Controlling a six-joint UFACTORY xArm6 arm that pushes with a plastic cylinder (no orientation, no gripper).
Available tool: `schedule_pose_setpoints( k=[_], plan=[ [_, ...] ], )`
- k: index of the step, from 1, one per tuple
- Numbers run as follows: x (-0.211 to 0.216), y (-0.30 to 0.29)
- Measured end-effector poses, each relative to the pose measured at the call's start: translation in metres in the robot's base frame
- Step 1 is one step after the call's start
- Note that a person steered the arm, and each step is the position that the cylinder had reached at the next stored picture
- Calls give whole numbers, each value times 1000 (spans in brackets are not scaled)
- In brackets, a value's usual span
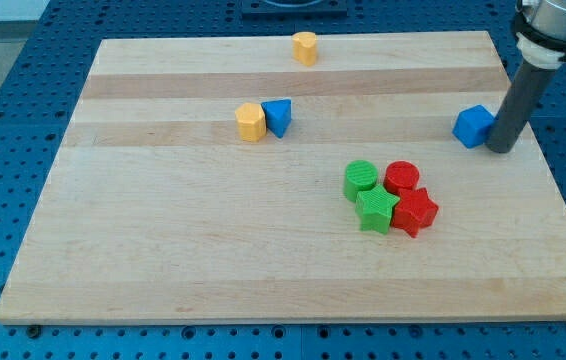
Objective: Slide the cube to the top right of the triangle
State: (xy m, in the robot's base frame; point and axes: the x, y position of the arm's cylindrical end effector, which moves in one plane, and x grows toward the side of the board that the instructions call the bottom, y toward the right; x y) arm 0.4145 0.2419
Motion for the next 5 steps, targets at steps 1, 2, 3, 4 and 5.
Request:
schedule_pose_setpoints(
  k=[1,2,3,4,5],
  plan=[
    [-10,-13],
    [-24,-12],
    [-42,-10],
    [-56,-10],
    [-61,-13]
  ],
)
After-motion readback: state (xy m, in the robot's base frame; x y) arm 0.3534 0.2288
